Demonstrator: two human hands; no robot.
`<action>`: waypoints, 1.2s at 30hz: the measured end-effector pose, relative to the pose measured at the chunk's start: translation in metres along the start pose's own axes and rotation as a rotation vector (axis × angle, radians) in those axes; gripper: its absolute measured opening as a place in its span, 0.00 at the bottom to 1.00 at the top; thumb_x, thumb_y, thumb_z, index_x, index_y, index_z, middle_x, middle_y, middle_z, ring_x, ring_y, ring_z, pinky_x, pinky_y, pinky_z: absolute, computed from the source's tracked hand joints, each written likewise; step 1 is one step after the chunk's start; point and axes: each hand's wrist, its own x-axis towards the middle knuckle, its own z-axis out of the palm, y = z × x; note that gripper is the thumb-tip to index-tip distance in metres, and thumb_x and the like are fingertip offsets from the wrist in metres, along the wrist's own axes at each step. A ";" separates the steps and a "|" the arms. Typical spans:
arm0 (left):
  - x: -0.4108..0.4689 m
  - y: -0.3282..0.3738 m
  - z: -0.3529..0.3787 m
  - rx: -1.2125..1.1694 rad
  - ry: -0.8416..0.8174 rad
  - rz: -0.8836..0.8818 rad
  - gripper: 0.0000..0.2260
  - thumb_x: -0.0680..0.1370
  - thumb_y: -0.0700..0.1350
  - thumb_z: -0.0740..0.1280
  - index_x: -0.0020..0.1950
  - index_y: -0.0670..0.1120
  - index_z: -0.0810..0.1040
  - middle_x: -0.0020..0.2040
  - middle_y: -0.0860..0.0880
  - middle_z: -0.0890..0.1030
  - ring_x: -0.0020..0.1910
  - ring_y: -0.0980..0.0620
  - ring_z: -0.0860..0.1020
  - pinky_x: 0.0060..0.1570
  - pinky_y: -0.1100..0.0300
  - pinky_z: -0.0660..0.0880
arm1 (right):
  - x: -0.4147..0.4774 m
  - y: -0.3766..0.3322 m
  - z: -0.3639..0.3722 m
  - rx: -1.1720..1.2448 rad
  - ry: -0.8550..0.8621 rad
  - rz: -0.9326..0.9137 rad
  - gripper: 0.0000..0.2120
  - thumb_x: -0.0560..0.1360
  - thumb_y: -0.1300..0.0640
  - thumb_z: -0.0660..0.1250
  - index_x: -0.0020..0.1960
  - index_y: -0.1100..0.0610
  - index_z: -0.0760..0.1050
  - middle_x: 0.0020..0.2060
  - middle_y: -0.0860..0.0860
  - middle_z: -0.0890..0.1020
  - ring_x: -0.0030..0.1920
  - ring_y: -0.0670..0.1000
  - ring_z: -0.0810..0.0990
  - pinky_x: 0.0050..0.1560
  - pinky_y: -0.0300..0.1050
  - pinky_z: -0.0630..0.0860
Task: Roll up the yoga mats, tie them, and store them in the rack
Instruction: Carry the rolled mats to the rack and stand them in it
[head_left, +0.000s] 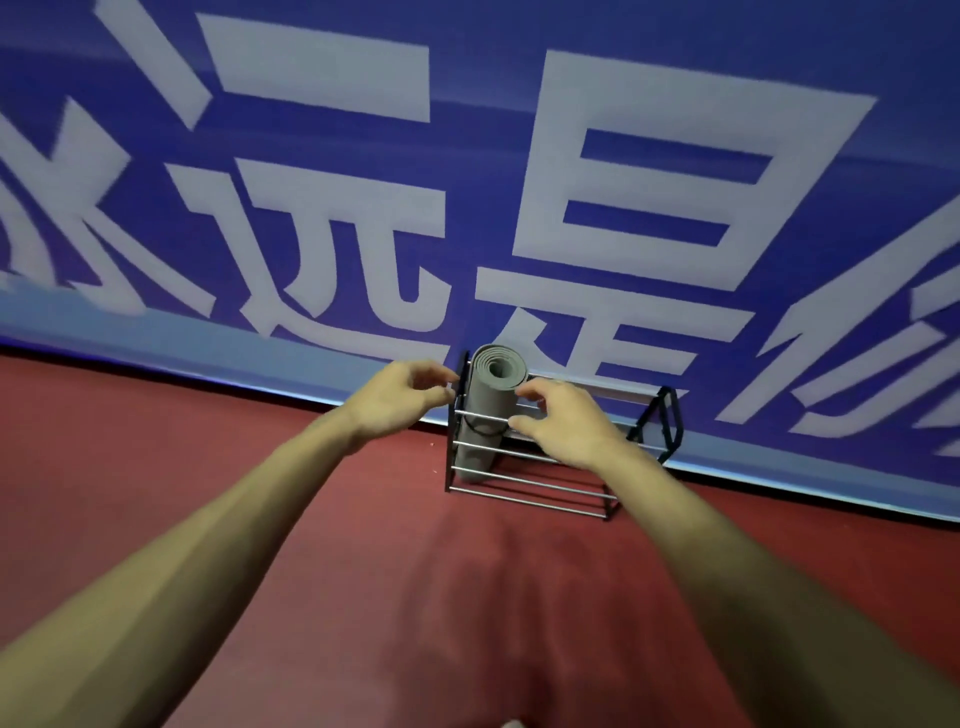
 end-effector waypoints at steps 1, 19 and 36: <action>-0.020 0.001 -0.003 0.006 0.005 0.007 0.11 0.79 0.42 0.65 0.60 0.48 0.79 0.55 0.53 0.80 0.56 0.56 0.77 0.49 0.68 0.71 | -0.018 -0.011 -0.001 -0.017 -0.014 0.002 0.22 0.76 0.51 0.68 0.68 0.55 0.72 0.64 0.52 0.76 0.64 0.52 0.73 0.63 0.44 0.68; -0.420 -0.059 0.096 0.143 0.226 -0.075 0.14 0.76 0.48 0.69 0.61 0.49 0.78 0.51 0.49 0.82 0.52 0.52 0.79 0.58 0.58 0.73 | -0.374 -0.056 0.102 -0.046 -0.123 -0.111 0.22 0.76 0.50 0.69 0.67 0.56 0.73 0.64 0.53 0.76 0.64 0.53 0.74 0.63 0.41 0.67; -0.756 -0.246 0.115 -0.101 0.401 -0.595 0.16 0.78 0.46 0.65 0.65 0.46 0.74 0.49 0.48 0.82 0.51 0.50 0.79 0.56 0.57 0.73 | -0.585 -0.180 0.338 0.005 -0.600 -0.238 0.19 0.77 0.52 0.68 0.66 0.58 0.74 0.63 0.54 0.78 0.62 0.52 0.76 0.59 0.39 0.69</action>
